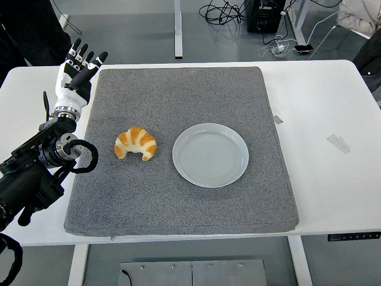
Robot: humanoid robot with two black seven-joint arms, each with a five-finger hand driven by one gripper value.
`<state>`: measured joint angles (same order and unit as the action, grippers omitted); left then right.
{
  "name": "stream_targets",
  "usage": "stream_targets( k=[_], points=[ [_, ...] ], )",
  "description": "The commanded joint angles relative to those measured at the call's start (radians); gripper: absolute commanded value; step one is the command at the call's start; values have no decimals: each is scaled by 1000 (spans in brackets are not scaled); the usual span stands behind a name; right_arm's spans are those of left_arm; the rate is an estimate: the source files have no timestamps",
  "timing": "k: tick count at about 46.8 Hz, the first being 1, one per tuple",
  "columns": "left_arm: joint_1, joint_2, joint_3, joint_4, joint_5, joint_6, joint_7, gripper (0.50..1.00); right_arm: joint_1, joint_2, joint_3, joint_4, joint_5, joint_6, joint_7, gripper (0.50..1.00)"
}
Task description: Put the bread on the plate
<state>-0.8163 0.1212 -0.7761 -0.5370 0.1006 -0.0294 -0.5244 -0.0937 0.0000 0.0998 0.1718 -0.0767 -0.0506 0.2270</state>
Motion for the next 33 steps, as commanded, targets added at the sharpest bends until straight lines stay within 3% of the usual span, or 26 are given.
stream_targets(
  k=[1, 10, 16, 23, 33],
  points=[
    [-4, 23, 1, -1, 1, 0, 4, 974, 0, 0, 0, 0, 0, 0, 0, 1000],
    [-40, 78, 86, -23, -1, -1, 4, 971, 0, 0, 0, 0, 0, 0, 0, 1000],
    [-55, 146, 161, -104, -1, 5, 6, 969, 0, 0, 0, 0, 0, 0, 0, 1000],
    [-89, 224, 256, -189, 4, 38, 11, 965, 0, 0, 0, 0, 0, 0, 0, 1000],
    [-204, 354, 503, -287, 14, 112, 11, 960, 0, 0, 0, 0, 0, 0, 0, 1000]
  ],
)
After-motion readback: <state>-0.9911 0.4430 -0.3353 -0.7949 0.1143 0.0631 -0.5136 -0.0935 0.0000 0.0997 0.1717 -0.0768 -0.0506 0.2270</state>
